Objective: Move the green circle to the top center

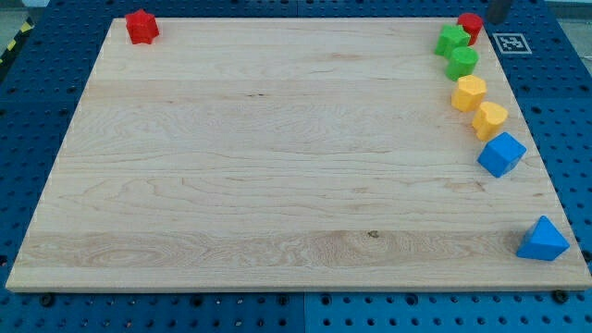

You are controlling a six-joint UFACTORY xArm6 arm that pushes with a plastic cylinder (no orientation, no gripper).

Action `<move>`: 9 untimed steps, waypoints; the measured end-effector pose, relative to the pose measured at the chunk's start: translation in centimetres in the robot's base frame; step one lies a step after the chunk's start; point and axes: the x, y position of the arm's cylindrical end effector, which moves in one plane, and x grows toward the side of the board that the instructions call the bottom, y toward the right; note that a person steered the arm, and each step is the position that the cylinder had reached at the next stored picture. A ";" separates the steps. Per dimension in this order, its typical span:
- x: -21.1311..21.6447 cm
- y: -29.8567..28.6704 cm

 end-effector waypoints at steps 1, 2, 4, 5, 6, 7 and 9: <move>5.1 0.3; 10.1 -1.1; 10.1 -3.1; 11.2 -4.6; 12.1 -4.6; 11.8 -5.7; 11.3 -11.7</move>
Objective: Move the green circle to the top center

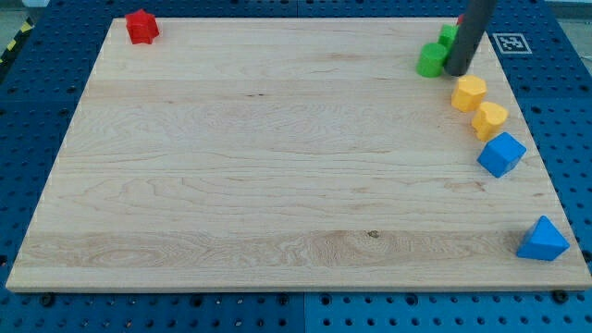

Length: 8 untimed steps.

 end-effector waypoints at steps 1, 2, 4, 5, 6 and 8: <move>-0.7 -2.2; -1.6 -3.4; -3.6 -7.8; -5.5 -8.0; -7.0 -8.0; -7.6 -9.5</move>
